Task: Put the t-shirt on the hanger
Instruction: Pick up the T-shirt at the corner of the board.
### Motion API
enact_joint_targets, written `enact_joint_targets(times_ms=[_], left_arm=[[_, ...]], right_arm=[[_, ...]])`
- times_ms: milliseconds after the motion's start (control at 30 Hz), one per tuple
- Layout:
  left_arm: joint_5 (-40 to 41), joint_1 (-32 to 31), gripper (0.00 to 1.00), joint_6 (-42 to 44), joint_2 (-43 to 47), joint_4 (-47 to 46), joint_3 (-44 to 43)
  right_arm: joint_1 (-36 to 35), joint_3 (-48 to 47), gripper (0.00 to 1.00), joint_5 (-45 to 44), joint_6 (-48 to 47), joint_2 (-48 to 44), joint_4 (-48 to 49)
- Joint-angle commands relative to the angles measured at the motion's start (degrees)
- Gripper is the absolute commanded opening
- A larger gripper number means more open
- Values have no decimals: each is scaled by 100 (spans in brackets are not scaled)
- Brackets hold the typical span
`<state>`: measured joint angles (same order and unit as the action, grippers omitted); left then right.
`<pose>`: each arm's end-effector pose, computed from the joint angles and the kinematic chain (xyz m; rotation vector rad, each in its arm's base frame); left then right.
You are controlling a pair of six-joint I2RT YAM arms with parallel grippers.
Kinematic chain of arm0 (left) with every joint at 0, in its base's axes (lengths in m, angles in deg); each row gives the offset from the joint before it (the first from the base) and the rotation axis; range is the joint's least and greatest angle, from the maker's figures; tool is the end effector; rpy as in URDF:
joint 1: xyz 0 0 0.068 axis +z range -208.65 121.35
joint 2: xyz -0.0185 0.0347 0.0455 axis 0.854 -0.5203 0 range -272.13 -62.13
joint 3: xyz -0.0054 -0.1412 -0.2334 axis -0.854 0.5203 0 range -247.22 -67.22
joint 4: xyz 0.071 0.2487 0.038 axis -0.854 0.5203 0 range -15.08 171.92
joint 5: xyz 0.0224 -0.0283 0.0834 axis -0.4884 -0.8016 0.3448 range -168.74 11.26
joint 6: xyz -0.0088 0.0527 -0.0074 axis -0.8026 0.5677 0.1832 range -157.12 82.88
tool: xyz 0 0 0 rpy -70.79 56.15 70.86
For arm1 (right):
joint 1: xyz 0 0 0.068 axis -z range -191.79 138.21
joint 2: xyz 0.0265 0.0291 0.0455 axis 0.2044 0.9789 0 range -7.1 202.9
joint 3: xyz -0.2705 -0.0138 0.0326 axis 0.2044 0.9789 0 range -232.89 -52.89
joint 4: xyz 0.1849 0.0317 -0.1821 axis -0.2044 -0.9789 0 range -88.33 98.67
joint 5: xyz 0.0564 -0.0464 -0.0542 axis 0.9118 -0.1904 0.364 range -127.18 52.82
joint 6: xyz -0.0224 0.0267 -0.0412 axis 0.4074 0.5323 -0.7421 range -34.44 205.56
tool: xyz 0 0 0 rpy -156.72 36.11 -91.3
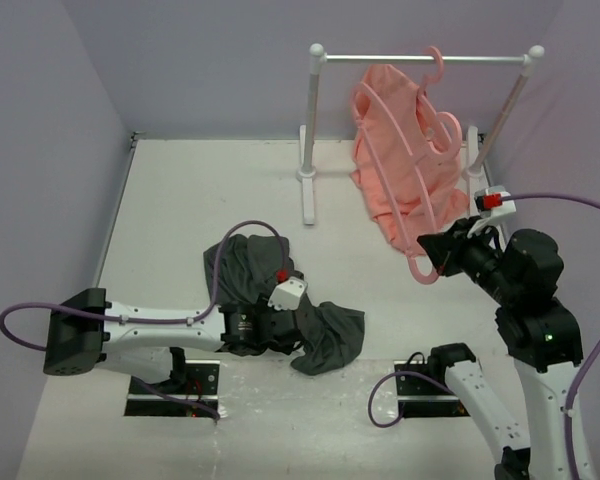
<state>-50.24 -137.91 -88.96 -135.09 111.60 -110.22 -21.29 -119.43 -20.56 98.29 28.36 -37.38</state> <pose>0.0588 -0.2194 0.1989 0.4685 2.4781 -0.2094 0.0854 0.0247 0.4166 -0.1546 1.8480 0.5369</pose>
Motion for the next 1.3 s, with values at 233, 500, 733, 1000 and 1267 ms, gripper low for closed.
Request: enact_joint_targets(times_ms=[233, 500, 733, 1000, 1267], left_arm=[[874, 210, 44, 37, -312, -1132, 394], [616, 525, 37, 364, -385, -1823, 526], [413, 649, 42, 423, -438, -2113, 674], [498, 737, 9, 296, -447, -2076, 757], [758, 1028, 0, 243, 48, -1458, 424]], right_arm=[[-17, 264, 0, 862, 155, -55, 177], [-17, 285, 0, 927, 122, -255, -20], [-17, 338, 0, 1064, 100, -373, -97], [-9, 598, 0, 1247, 142, -487, -89], [-17, 679, 0, 1581, 15, -447, -528]])
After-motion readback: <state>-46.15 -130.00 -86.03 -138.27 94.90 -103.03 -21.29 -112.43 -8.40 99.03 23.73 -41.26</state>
